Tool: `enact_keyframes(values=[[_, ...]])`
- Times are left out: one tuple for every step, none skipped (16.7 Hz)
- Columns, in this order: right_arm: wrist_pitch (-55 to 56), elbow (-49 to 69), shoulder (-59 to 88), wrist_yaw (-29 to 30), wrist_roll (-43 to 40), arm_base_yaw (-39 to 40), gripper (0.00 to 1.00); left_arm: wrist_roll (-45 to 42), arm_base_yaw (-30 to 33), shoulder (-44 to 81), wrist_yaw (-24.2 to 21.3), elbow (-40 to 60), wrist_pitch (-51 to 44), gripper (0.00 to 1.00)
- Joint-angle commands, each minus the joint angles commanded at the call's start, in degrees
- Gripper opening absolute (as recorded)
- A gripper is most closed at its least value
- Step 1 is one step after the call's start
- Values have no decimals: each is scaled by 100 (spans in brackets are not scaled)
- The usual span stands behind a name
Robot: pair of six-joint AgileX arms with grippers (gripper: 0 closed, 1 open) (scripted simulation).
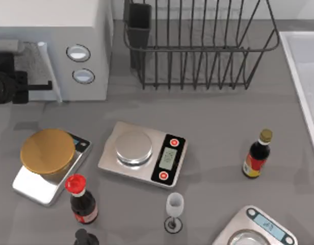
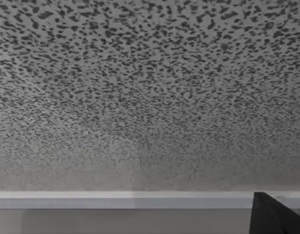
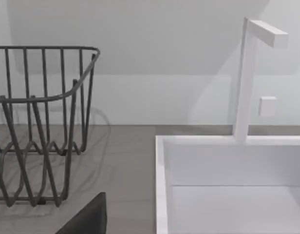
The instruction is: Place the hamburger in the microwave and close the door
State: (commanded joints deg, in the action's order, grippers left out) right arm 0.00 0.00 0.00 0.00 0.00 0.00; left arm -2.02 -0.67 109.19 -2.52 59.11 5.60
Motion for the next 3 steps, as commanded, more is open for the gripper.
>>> enact_keyframes(values=[[0,0,0,0,0,0,100,1,7,96,6,93,-17,0],[0,0,0,0,0,0,100,0,11,137,10,133,-28,0],[0,0,0,0,0,0,100,0,11,137,10,133,-28,0]])
